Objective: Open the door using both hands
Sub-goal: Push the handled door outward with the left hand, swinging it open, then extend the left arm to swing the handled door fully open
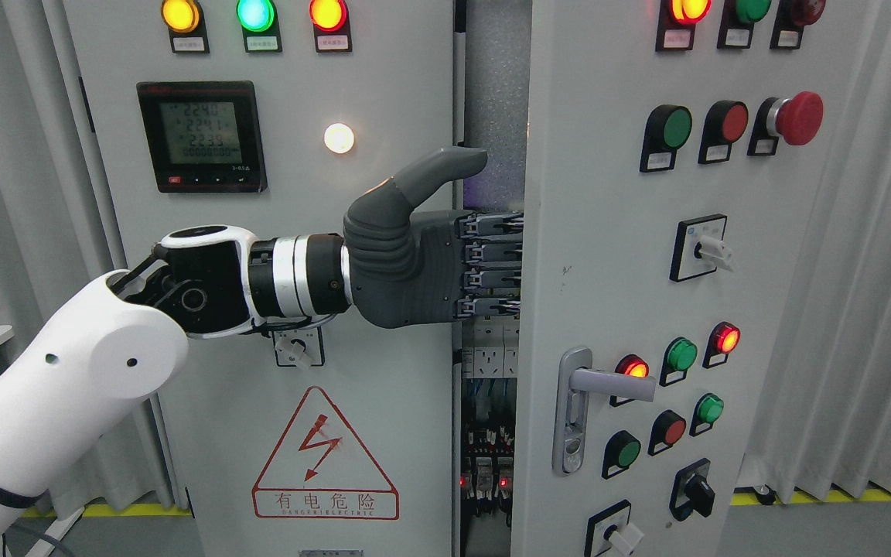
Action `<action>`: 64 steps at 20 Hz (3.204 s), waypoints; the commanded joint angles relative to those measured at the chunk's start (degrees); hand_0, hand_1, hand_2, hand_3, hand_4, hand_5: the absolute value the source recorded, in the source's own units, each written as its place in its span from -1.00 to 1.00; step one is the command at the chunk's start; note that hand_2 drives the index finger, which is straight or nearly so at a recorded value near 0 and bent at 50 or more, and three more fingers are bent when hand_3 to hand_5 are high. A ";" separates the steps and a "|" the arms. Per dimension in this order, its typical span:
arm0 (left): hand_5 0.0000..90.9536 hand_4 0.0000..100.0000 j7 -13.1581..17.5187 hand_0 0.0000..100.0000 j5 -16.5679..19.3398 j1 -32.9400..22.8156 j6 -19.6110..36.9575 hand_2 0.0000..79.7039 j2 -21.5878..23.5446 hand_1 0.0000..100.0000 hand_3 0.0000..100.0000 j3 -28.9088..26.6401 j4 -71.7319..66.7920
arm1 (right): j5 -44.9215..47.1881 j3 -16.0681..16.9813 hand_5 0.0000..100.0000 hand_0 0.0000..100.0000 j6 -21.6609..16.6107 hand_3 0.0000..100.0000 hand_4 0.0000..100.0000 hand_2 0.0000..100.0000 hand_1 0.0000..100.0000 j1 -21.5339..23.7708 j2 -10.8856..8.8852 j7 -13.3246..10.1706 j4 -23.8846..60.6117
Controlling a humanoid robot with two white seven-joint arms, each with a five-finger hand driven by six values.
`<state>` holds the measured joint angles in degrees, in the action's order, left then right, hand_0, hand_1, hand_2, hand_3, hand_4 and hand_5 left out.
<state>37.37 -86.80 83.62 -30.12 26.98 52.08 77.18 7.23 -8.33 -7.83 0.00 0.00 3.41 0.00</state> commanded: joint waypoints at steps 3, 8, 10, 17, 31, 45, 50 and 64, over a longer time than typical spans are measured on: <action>-1.00 -0.93 -0.02 -0.42 -0.30 2.77 2.43 -0.93 -2.54 -1.00 -0.94 3.20 -0.36 | -0.03 -0.02 -1.00 -0.56 0.01 -1.00 -1.00 -1.00 -1.00 -1.58 -0.18 0.02 1.93; -1.00 -0.93 -0.02 -0.42 -2.92 6.55 7.44 -0.93 -3.33 -1.00 -0.94 7.41 -0.36 | 0.06 -0.02 -1.00 -0.56 0.01 -1.00 -1.00 -1.00 -1.00 -1.58 -0.18 0.02 1.93; -1.00 -0.93 -0.02 -0.42 -5.29 8.31 8.76 -0.93 -4.12 -1.00 -0.94 9.61 -0.36 | -0.03 -0.02 -1.00 -0.56 0.01 -1.00 -1.00 -1.00 -1.00 -1.58 -0.18 0.02 1.93; -1.00 -0.93 -0.11 -0.42 -7.50 10.95 12.28 -0.93 -7.98 -1.00 -0.94 15.94 -0.45 | -0.03 -0.02 -1.00 -0.56 0.01 -1.00 -1.00 -1.00 -1.00 -1.58 -0.18 0.02 1.93; -1.00 -0.93 -4.24 -0.42 -7.59 13.50 16.41 -0.93 -14.58 -1.00 -0.94 19.11 -0.28 | -0.03 -0.02 -1.00 -0.56 0.01 -1.00 -1.00 -1.00 -1.00 -1.58 -0.18 0.02 1.93; -1.00 -0.93 -8.02 -0.42 -9.79 16.75 19.31 -0.93 -20.56 -1.00 -0.94 19.02 1.48 | -0.03 -0.02 -1.00 -0.56 0.01 -1.00 -1.00 -1.00 -1.00 -1.58 -0.18 0.02 1.93; -1.00 -0.93 -9.60 -0.42 -9.79 16.84 19.31 -0.93 -26.08 -1.00 -0.94 19.02 -2.81 | 0.06 -0.02 -1.00 -0.56 0.01 -1.00 -1.00 -1.00 -1.00 -1.58 -0.18 0.02 1.93; -1.00 -0.93 -10.21 -0.42 -10.84 17.46 19.31 -0.93 -26.98 -1.00 -0.94 19.11 -7.48 | -0.03 -0.02 -1.00 -0.56 0.01 -1.00 -1.00 -1.00 -1.00 -1.58 -0.18 0.02 1.93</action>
<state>27.18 -97.07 101.00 -10.56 2.34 70.94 72.28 7.24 -8.34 -7.83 0.00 0.00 3.40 0.00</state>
